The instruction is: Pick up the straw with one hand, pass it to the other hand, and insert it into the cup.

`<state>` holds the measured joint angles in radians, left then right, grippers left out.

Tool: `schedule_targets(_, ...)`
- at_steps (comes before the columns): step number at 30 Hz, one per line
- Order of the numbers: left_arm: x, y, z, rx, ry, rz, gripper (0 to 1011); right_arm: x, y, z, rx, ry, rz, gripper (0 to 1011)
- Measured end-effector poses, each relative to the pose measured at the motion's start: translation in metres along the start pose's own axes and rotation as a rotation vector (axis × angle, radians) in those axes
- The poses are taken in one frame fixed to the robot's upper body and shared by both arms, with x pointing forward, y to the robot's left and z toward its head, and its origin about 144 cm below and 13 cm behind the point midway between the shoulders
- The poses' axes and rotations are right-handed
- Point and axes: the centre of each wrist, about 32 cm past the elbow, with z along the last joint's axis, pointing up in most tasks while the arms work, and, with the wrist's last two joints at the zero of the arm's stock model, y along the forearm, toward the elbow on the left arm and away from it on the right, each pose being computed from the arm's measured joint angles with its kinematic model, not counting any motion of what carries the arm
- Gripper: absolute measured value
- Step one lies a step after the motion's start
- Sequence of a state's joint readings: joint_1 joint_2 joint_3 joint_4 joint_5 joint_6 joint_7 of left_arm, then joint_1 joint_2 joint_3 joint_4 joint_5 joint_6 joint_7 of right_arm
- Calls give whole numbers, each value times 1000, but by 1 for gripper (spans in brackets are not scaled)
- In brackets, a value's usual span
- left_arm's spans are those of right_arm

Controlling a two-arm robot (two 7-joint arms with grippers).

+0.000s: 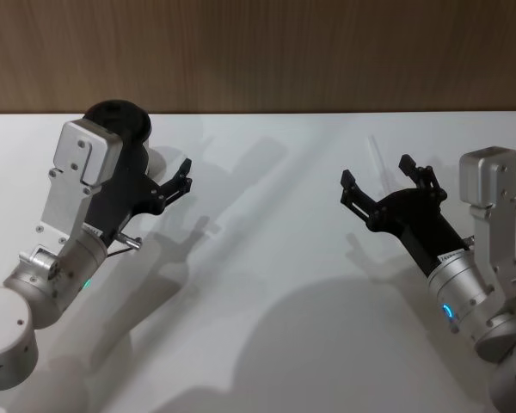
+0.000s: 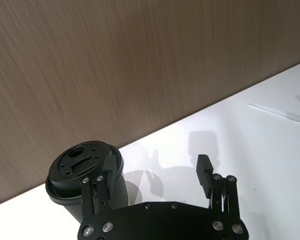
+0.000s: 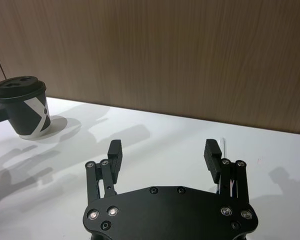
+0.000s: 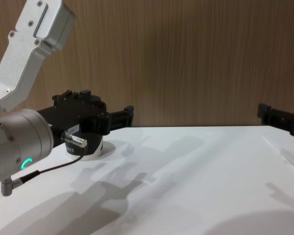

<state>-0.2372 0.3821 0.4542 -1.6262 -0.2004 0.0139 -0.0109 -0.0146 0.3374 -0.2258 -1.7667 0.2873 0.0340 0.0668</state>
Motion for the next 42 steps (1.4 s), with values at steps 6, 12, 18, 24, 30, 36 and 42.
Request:
schedule_targets(6, 0, 0, 0, 0, 0, 0, 1003, 0, 0, 0, 0, 0, 0, 1001)
schedule_targets(12, 0, 0, 0, 0, 0, 0, 1003, 0, 0, 0, 0, 0, 0, 1001)
schedule_targets(18, 0, 0, 0, 0, 0, 0, 1003, 0, 0, 0, 0, 0, 0, 1001)
schedule_targets(24, 0, 0, 0, 0, 0, 0, 1003, 0, 0, 0, 0, 0, 0, 1001)
schedule_targets(30, 0, 0, 0, 0, 0, 0, 1003, 0, 0, 0, 0, 0, 0, 1001)
schedule_targets(36, 0, 0, 0, 0, 0, 0, 1003, 0, 0, 0, 0, 0, 0, 1001)
schedule_targets(42, 0, 0, 0, 0, 0, 0, 1003, 0, 0, 0, 0, 0, 0, 1001)
